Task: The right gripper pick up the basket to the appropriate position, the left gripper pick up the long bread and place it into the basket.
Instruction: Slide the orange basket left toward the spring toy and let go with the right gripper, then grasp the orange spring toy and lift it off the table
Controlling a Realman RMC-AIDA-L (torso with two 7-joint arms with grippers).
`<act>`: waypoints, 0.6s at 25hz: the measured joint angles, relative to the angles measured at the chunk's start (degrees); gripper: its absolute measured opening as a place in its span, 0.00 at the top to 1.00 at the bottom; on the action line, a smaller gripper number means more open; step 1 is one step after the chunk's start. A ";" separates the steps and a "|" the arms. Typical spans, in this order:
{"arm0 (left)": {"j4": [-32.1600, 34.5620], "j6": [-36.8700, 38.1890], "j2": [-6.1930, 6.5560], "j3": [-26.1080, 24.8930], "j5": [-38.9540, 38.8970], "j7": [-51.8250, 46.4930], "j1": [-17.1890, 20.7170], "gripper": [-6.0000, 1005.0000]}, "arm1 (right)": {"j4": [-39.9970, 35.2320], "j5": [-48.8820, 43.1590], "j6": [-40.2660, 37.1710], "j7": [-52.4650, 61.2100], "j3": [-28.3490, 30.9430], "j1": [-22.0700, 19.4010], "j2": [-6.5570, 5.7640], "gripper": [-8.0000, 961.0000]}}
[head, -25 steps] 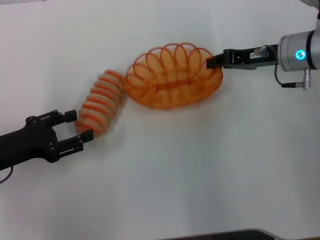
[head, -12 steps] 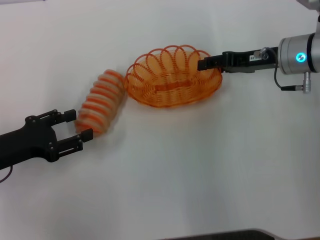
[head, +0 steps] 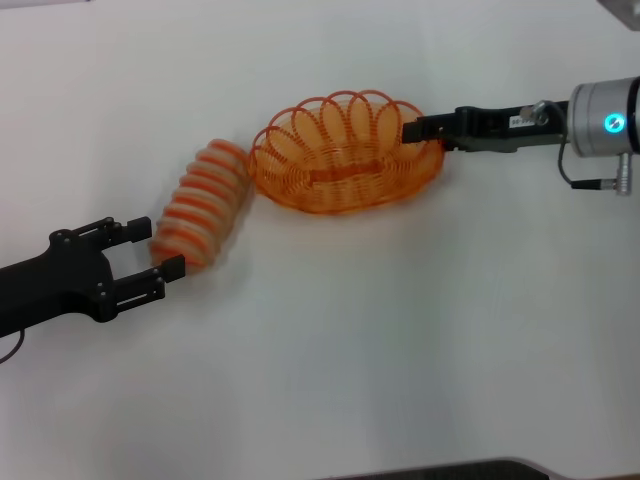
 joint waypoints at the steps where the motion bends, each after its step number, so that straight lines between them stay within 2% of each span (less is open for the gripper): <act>1: 0.00 0.00 0.00 0.00 0.00 0.00 0.00 0.28 | -0.37 0.00 -0.48 -0.23 0.33 -0.08 -0.11 0.28; 7: 0.25 -0.05 -0.27 0.00 -0.24 0.00 0.00 0.28 | -3.36 0.00 -3.44 -1.43 2.10 -1.22 -0.27 0.27; 12: 0.20 -0.24 -0.34 -0.75 -0.48 -0.04 -0.42 0.28 | -6.95 0.88 -4.44 -4.30 3.31 -3.23 -0.27 0.05; 15: 0.03 -0.98 -0.74 -2.13 -0.51 -0.06 -0.85 0.28 | -9.50 2.32 -4.68 -6.80 3.71 -4.62 -0.31 0.03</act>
